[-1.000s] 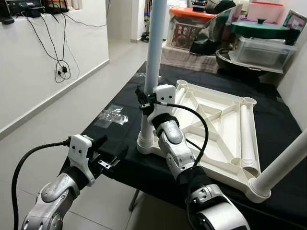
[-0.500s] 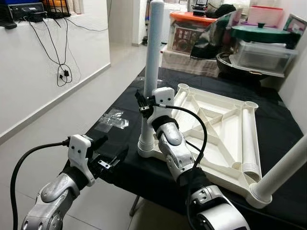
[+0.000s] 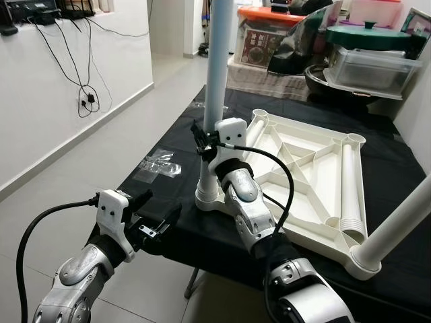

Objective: Building children table

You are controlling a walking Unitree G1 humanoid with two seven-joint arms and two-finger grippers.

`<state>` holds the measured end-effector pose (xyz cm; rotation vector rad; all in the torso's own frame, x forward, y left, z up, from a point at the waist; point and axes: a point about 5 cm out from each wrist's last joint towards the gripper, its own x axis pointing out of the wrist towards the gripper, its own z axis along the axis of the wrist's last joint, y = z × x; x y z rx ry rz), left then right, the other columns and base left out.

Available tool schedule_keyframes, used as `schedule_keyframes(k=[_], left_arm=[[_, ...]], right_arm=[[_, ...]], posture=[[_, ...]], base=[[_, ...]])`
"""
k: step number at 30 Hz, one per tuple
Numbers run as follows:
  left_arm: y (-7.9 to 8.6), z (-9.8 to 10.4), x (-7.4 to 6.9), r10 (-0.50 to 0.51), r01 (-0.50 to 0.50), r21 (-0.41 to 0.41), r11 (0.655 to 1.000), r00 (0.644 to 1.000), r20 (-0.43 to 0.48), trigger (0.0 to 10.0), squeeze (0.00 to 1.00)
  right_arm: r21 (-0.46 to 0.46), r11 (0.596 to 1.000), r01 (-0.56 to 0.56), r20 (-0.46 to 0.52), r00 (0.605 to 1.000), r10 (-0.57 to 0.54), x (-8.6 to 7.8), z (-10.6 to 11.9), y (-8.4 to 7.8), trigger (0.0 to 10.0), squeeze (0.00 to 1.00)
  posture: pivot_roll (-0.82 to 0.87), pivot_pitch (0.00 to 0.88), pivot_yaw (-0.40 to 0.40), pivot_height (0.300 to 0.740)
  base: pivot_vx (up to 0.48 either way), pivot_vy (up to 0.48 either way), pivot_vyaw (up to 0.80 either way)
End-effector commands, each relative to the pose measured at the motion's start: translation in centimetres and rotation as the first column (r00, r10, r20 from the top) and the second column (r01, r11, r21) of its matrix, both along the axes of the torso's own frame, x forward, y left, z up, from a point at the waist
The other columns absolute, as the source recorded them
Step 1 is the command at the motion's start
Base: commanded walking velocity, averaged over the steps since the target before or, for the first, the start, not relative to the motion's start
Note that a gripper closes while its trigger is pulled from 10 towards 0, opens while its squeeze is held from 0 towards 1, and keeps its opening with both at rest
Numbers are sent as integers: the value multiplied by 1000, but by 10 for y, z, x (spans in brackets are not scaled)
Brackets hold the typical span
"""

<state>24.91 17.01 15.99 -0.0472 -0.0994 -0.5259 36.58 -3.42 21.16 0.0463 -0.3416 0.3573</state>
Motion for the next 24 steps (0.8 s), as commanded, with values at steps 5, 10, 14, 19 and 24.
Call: schedule_keyframes(k=[5, 10, 14, 19, 24], left_arm=[[-1, -4, -1, -2, 2, -1, 1000, 1000, -15, 10000, 0], [-2, -4, -1, -5, 5, -1, 1000, 1000, -17, 10000, 0], [-2, -5, -1, -3, 3, 4, 1000, 1000, -16, 10000, 0], [-2, -5, -1, -1, 1, 4, 1000, 1000, -16, 10000, 0], [-2, -5, -1, 3, -3, 5, 1000, 1000, -17, 10000, 0]], right_arm=[[-39, 999, -1, -110, 994, -4, 1, -22, -3, 10000, 0], [-62, 998, -15, -125, 992, 7, 4, -20, -3, 10000, 0], [-83, 996, -38, -154, 988, 24, 8, -20, -1, 10000, 0], [-84, 995, -45, -166, 986, 30, 9, -20, -1, 10000, 0], [-74, 996, -49, -195, 980, 34, 11, -21, -1, 10000, 0]], posture=[[100, 0, -97, 740], [99, 0, -98, 740], [100, 0, -101, 740], [104, 0, -107, 740], [107, 0, -109, 740]], base=[[0, 0, 0], [0, 0, 0], [0, 0, 0], [0, 0, 0], [0, 0, 0]])
